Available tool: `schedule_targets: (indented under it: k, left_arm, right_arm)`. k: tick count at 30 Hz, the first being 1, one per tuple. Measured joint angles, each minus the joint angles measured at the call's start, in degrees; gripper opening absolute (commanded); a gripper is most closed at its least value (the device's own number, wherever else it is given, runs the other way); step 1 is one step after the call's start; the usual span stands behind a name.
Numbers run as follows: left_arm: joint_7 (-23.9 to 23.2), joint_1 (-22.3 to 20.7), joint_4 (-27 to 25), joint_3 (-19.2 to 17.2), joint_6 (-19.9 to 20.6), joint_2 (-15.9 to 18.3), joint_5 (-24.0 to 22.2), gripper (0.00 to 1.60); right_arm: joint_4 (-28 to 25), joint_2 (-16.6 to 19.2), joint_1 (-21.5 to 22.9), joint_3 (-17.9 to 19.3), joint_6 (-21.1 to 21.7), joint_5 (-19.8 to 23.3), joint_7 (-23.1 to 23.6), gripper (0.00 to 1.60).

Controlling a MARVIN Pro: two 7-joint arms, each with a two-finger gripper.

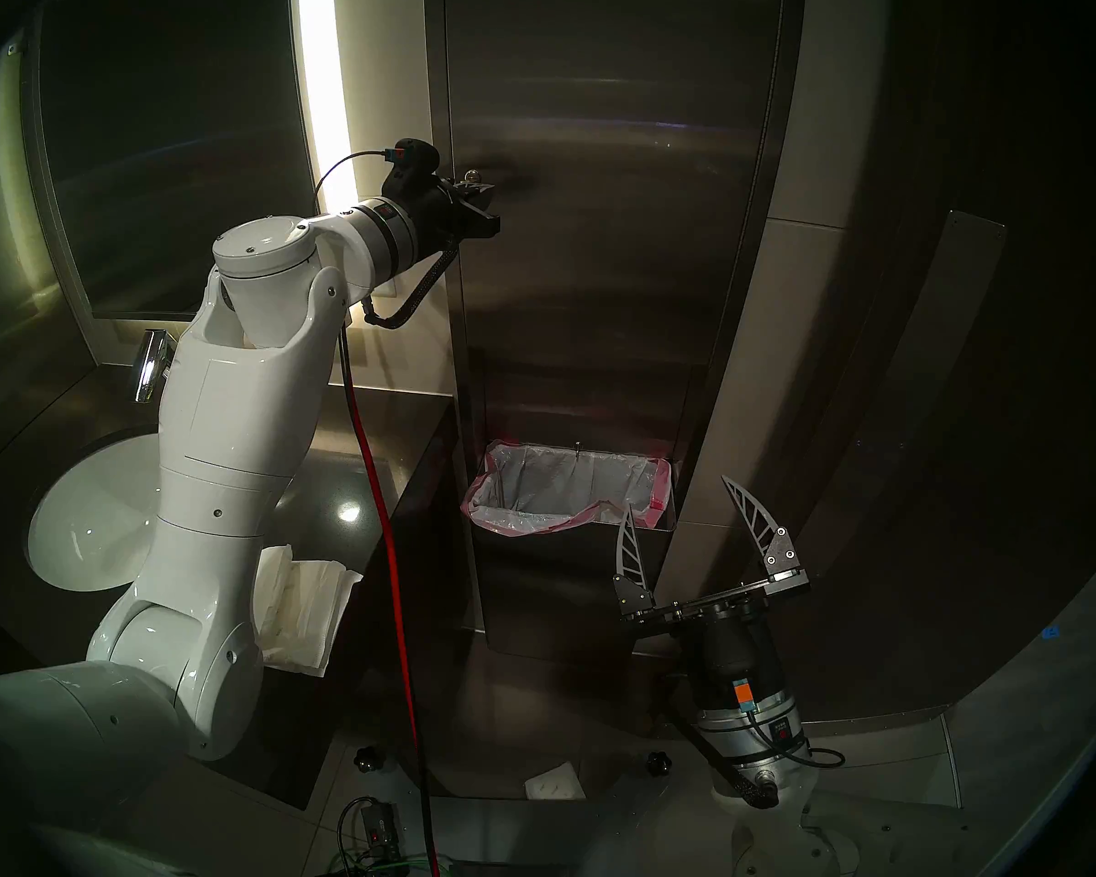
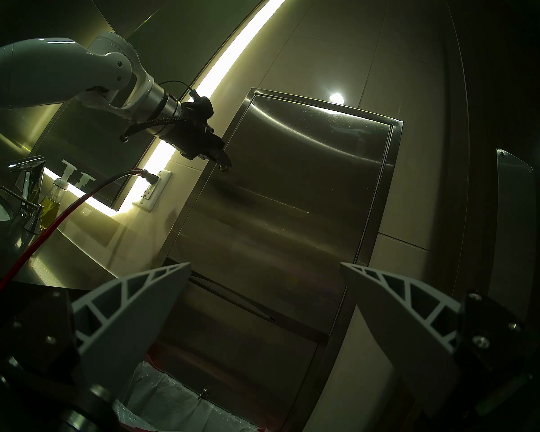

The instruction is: Twist key and close towel dispenser

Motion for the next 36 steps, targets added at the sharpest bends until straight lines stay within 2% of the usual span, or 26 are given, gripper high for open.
schedule_targets:
  k: [2,3,4,5,7,8,9,16,25,29,36]
  left_arm:
    - [-0.02,0.00,-0.01,-0.02,-0.02,-0.01,-0.01,0.00]
    - [-0.04,0.00,-0.03,-0.05,-0.03,-0.02,-0.01,0.14]
    - [-0.12,0.01,-0.09,-0.07,-0.04,-0.02,-0.05,0.46]
    - [-0.21,0.03,-0.15,-0.09,-0.04,-0.02,-0.09,0.46]
    - [-0.41,0.08,-0.30,-0.12,-0.04,-0.01,-0.21,1.00]
    - [-0.58,0.18,-0.52,-0.12,-0.04,-0.01,-0.31,1.40]
    - [-0.78,0.31,-0.84,-0.12,-0.03,-0.01,-0.43,1.60]
    - [-1.94,2.30,-4.99,-0.06,2.15,-0.04,-1.57,1.60]
    - [-3.20,10.05,-14.08,1.49,6.90,1.48,-2.96,1.60]
    - [-1.64,13.44,-17.15,-0.37,8.45,2.95,-3.21,1.60]
    - [1.63,19.17,-20.33,-6.44,10.05,4.71,-3.98,1.60]
  right_arm:
    - [0.00,0.00,0.00,0.00,0.00,0.00,0.00,1.60]
    - [0.00,0.00,0.00,0.00,0.00,0.00,0.00,1.60]
    - [0.00,0.00,0.00,0.00,0.00,0.00,0.00,1.60]
    - [0.00,0.00,0.00,0.00,0.00,0.00,0.00,1.60]
    - [0.00,0.00,0.00,0.00,0.00,0.00,0.00,1.60]
    - [0.00,0.00,0.00,0.00,0.00,0.00,0.00,1.60]
    - [0.00,0.00,0.00,0.00,0.00,0.00,0.00,1.60]
    - [0.00,0.00,0.00,0.00,0.00,0.00,0.00,1.60]
    - [0.00,0.01,0.01,0.00,0.00,0.00,-0.01,1.60]
    - [0.00,0.01,0.01,0.00,0.00,0.00,-0.01,1.60]
    - [0.01,0.01,0.02,0.00,0.00,0.01,-0.01,1.60]
